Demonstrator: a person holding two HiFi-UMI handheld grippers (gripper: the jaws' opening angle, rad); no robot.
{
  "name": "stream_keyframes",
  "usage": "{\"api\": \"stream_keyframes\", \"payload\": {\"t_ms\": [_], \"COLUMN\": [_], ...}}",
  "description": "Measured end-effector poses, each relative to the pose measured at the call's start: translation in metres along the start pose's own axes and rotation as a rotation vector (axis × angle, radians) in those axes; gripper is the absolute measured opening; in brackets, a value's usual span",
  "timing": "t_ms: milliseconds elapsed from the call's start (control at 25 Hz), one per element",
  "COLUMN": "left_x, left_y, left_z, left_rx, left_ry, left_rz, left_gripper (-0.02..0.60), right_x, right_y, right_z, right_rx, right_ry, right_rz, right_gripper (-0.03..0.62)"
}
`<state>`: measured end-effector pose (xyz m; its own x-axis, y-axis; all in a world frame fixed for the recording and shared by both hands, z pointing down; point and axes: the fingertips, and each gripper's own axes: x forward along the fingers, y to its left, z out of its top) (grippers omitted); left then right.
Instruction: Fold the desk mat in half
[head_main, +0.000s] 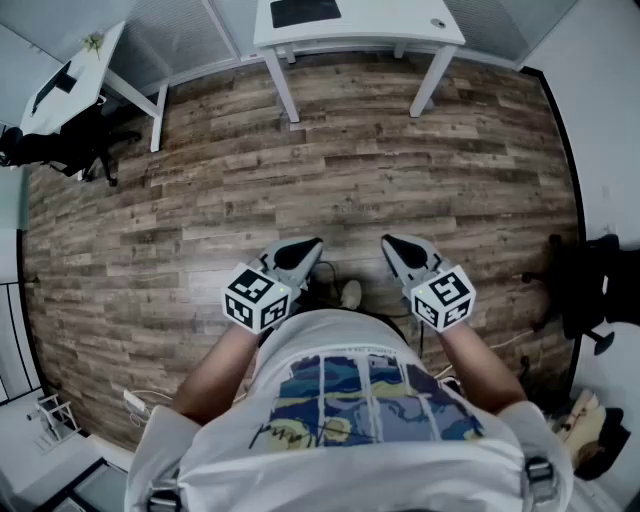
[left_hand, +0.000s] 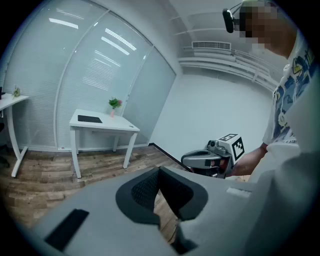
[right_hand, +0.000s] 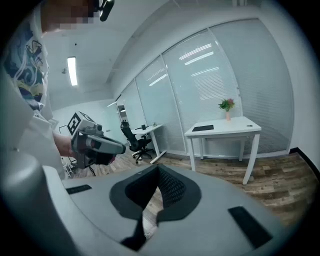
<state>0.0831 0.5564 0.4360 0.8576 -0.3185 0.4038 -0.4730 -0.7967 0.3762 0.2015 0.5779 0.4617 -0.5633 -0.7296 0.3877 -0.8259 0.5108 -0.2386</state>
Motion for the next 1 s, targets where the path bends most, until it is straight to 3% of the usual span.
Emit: {"api": "stream_keyframes", "payload": {"t_ms": [240, 440, 640, 720, 1000], "left_x": [0.005, 0.01, 0.014, 0.014, 0.007], "left_y": [0.01, 0.048, 0.112, 0.146, 0.264], "left_z": [0.007, 0.022, 0.049, 0.065, 0.129], "left_rx": [-0.03, -0.044, -0.047, -0.034, 0.03], "left_ry": [-0.028, -0.043, -0.067, -0.066, -0.053], "left_rz": [0.026, 0.035, 0.013, -0.001, -0.064], "left_gripper": [0.003, 0.003, 0.003, 0.003, 0.003], "right_x": [0.002, 0.035, 0.096, 0.127, 0.24], "right_y": [-0.017, -0.031, -0.054, -0.067, -0.115], "right_z": [0.006, 0.017, 0.044, 0.061, 0.123], "right_rx": [-0.018, -0.028, -0.053, -0.044, 0.025], "right_ry": [0.0, 0.002, -0.007, -0.004, -0.004], "right_rz": [0.003, 0.01, -0.01, -0.041, -0.156], "right_gripper": [-0.003, -0.003, 0.0, 0.037, 0.054]}}
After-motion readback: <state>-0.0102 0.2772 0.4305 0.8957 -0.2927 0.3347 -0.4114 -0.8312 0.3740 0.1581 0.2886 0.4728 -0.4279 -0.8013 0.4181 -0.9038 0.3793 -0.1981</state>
